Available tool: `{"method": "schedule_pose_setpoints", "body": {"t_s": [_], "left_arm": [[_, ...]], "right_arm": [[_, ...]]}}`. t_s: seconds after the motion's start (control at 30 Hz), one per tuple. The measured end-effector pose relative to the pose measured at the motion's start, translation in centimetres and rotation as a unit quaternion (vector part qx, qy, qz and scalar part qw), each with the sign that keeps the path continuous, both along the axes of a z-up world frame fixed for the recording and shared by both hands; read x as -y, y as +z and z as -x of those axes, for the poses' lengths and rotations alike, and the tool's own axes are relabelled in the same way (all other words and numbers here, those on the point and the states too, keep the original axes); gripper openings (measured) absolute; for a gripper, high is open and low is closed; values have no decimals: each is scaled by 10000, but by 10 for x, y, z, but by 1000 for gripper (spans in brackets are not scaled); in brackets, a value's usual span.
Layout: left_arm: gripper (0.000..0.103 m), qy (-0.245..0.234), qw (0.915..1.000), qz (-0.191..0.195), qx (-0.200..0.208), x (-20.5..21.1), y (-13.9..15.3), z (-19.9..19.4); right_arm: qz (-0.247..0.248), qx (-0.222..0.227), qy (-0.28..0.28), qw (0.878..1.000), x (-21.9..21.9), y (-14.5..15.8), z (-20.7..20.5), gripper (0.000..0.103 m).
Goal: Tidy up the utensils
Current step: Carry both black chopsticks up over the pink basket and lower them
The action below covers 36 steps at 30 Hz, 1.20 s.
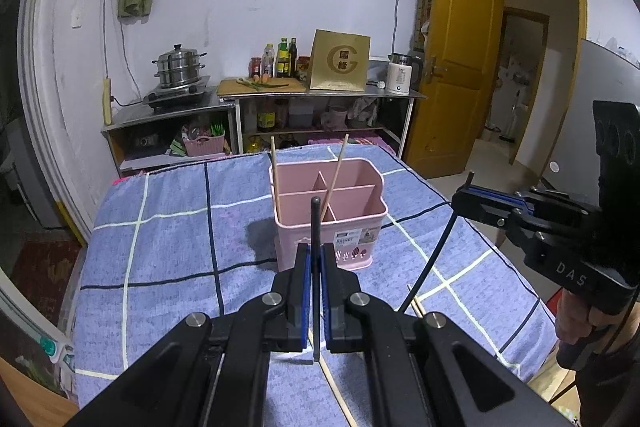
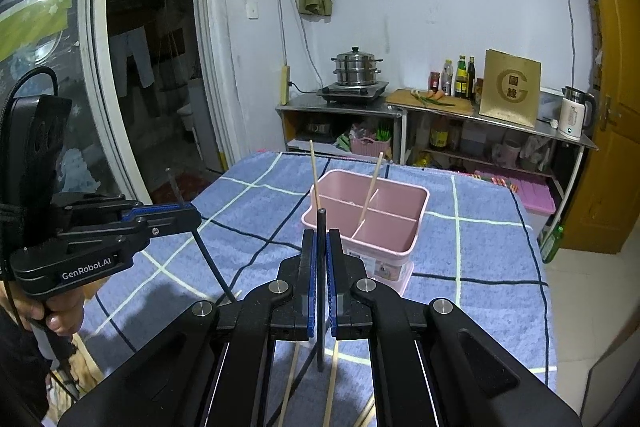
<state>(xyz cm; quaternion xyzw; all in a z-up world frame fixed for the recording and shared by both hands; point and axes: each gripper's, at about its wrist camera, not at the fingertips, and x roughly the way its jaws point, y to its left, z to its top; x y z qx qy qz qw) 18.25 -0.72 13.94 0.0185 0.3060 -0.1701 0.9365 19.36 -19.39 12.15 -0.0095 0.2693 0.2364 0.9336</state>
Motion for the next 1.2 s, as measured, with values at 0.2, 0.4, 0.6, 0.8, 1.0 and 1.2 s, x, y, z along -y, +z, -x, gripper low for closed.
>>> {"method": "schedule_pose_setpoints", "body": {"t_s": [0.2, 0.4, 0.6, 0.8, 1.0, 1.2], "left_arm": [[4, -39, 10000, 50, 71, 4, 20, -10], [4, 8, 9996, 150, 228, 3, 48, -27], [4, 100, 9987, 222, 456, 0, 79, -46], [4, 142, 9974, 259, 659, 2, 101, -65], [4, 186, 9970, 234, 711, 7, 103, -92], [4, 223, 9971, 264, 674, 7, 87, -117]], "right_arm": [[-67, 158, -41, 9998, 2, 15, -6, 4], [-207, 410, -64, 9989, 2, 37, -15, 4], [-369, 735, -111, 9966, 3, 64, -28, 4], [-543, 927, -160, 9941, 5, 79, -43, 4], [-588, 1041, -259, 9925, 5, 82, -66, 4], [-646, 1012, -279, 9924, -1, 72, -84, 4]]}}
